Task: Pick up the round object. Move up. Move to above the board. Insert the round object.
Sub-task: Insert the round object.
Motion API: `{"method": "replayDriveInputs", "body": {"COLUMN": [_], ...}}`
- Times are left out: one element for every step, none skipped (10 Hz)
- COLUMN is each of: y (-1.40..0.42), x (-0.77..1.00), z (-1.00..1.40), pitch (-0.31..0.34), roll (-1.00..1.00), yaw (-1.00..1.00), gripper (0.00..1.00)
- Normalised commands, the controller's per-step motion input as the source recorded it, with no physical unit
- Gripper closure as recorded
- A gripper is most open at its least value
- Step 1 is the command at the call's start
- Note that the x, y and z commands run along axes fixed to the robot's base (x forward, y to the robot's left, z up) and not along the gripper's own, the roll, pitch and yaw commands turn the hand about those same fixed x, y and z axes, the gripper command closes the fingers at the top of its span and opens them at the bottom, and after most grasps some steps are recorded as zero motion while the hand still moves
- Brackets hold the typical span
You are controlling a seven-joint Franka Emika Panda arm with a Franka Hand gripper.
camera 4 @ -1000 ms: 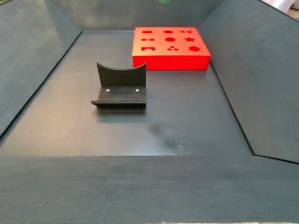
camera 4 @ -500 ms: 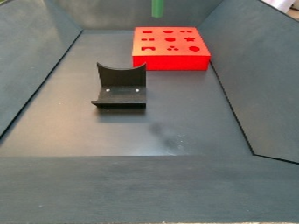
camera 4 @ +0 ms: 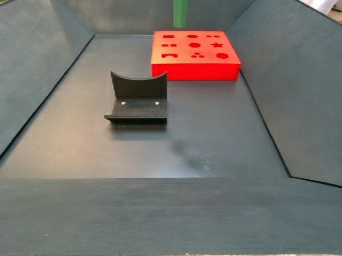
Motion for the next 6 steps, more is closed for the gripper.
{"method": "replayDriveInputs", "body": {"y": [0.00, -0.07, -0.01, -0.02, 0.00, -0.01], "x": [0.00, 0.00, -0.03, 0.00, 0.00, 0.00], "z": [-0.09, -0.56, -0.44, -0.05, -0.03, -0.27], "pitch": [0.000, -0.010, 0.000, 0.000, 0.000, 0.000], "roll": [0.00, 0.08, 0.05, 0.00, 0.00, 0.05], "yaw": [0.00, 0.00, 0.00, 0.00, 0.00, 0.00], "gripper": [1.00, 1.00, 1.00, 1.00, 1.00, 1.00]}}
